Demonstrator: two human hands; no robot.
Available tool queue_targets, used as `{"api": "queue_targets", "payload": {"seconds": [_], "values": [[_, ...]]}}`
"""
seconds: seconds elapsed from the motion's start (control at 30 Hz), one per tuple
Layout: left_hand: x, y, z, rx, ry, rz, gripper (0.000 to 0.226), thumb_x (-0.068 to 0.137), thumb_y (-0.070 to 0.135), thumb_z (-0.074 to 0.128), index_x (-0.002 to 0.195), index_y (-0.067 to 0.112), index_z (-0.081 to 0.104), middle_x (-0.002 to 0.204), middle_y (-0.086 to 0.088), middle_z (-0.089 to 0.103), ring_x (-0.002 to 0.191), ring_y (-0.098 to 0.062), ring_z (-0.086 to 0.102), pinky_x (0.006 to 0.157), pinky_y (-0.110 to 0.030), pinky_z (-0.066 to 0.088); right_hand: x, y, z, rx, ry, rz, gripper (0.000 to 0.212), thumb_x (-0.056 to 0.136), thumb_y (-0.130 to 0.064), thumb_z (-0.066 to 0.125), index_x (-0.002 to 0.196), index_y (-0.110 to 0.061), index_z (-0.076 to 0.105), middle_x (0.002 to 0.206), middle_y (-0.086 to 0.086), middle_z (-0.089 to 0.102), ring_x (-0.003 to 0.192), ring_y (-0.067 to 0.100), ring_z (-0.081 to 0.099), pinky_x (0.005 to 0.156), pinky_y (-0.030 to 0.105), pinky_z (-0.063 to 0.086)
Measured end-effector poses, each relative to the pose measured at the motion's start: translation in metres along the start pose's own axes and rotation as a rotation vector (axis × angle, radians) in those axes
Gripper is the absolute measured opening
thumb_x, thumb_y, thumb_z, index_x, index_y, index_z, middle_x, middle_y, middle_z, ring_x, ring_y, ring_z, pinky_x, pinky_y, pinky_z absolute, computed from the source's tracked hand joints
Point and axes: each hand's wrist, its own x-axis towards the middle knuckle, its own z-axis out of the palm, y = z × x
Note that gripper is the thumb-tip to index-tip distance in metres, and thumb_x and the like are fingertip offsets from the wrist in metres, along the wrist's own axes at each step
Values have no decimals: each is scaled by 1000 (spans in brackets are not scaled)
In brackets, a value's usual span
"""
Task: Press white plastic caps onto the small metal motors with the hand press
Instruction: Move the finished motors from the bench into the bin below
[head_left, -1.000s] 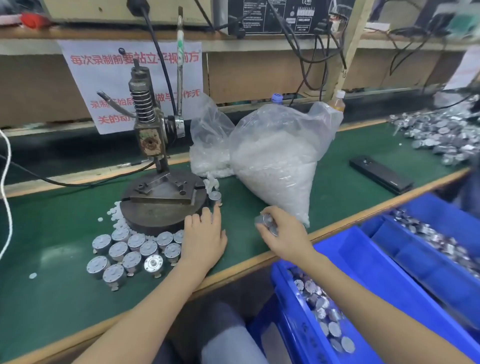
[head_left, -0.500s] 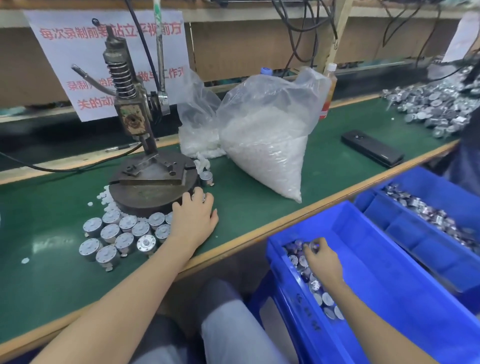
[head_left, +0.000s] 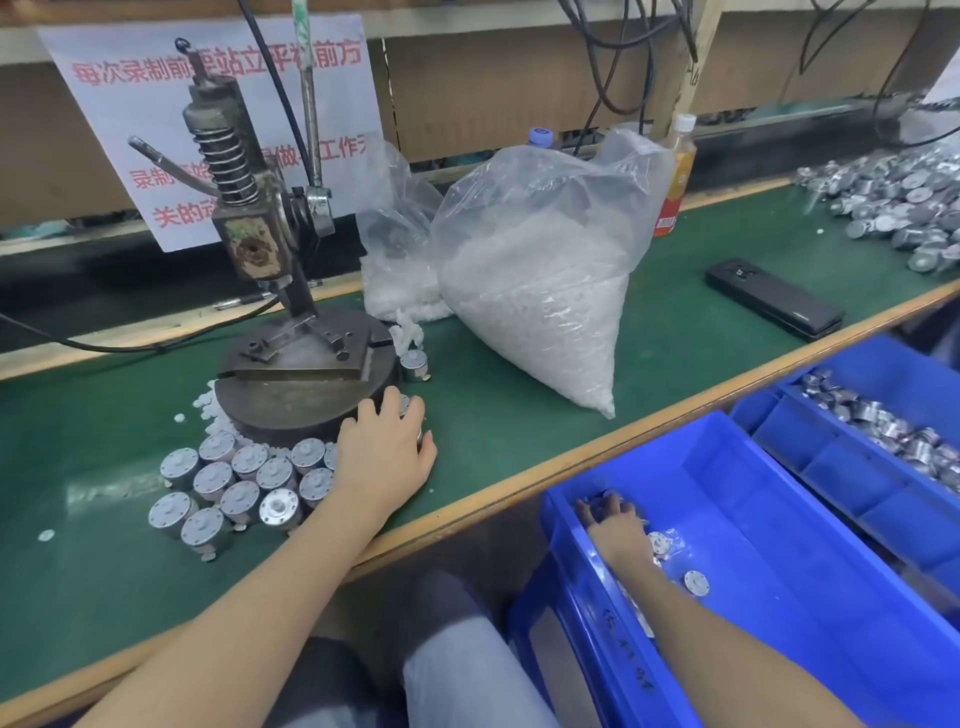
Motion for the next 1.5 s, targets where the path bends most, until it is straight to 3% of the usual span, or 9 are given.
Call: {"api": "queue_targets", "payload": {"seconds": [0.17, 0.33, 0.43, 0.57, 0.73, 0.83, 0.93, 1.23, 1.5], "values": [[-1, 0, -1, 9, 24, 30, 32, 64, 23, 77, 87, 3, 67, 86, -17, 62, 61, -33, 55, 48, -34, 44, -6, 0, -6, 39, -18, -5, 54, 99, -45, 26, 140, -12, 33, 142, 18, 29, 132, 37, 27, 104, 44, 31], [0, -3, 1, -50, -33, 7, 45, 79, 33, 65, 117, 8, 61, 107, -15, 61, 79, -35, 57, 65, -38, 47, -35, -13, -44, 117, 201, -24, 19, 93, -18, 41, 97, -5, 54, 106, 16, 50, 93, 34, 53, 75, 35, 41], [-1, -4, 4, -71, -49, -27, 57, 88, 43, 45, 137, 14, 40, 133, -7, 47, 103, -30, 52, 85, -35, 38, -61, -40, -81, 78, 301, -160, 30, 87, -19, 44, 58, -11, 38, 64, 9, 55, 65, 30, 46, 54, 30, 32], [-9, -11, -5, -157, 7, -32, 59, 84, 39, 54, 135, 11, 45, 126, -9, 54, 106, -29, 53, 90, -36, 38, -100, -89, -117, 24, 346, -371, 38, 80, -21, 49, 50, -16, 25, 46, -1, 32, 52, 20, 29, 46, 29, 21], [-27, -36, -10, -214, 140, 12, 52, 79, 42, 56, 117, 7, 62, 103, -6, 64, 87, -28, 62, 81, -36, 42, -105, -169, -106, 80, 168, -798, 6, 83, -18, 54, 80, -22, 57, 84, -3, 58, 82, 18, 55, 76, 34, 44], [-42, -46, -12, -173, 156, 5, 61, 78, 50, 39, 115, 8, 64, 105, -4, 64, 88, -23, 63, 83, -32, 37, -77, -219, -90, 92, 101, -842, 35, 89, -15, 51, 123, -9, 52, 124, 9, 50, 115, 21, 47, 97, 28, 35], [-48, -50, -13, -135, 141, 9, 62, 77, 53, 39, 113, 9, 65, 104, -4, 64, 87, -22, 63, 83, -33, 40, -55, -258, -76, 69, 57, -827, 48, 90, -17, 48, 137, -10, 41, 140, 12, 38, 129, 24, 37, 104, 30, 29], [-43, -54, -16, -138, 71, -49, 52, 63, 54, 72, 95, 13, 67, 88, -2, 61, 82, -25, 59, 62, -37, 50, -66, -251, -32, 258, 84, -802, 44, 91, -34, 51, 131, -18, 41, 129, 8, 43, 116, 21, 45, 86, 27, 34], [-42, -59, -7, -164, 13, -42, 72, 74, 71, 46, 120, 17, 57, 109, 4, 58, 106, -20, 49, 90, -34, 39, -75, -215, -38, 107, 70, -915, 45, 80, -47, 65, 114, -19, 56, 126, 6, 37, 122, 18, 36, 96, 26, 34]]}}
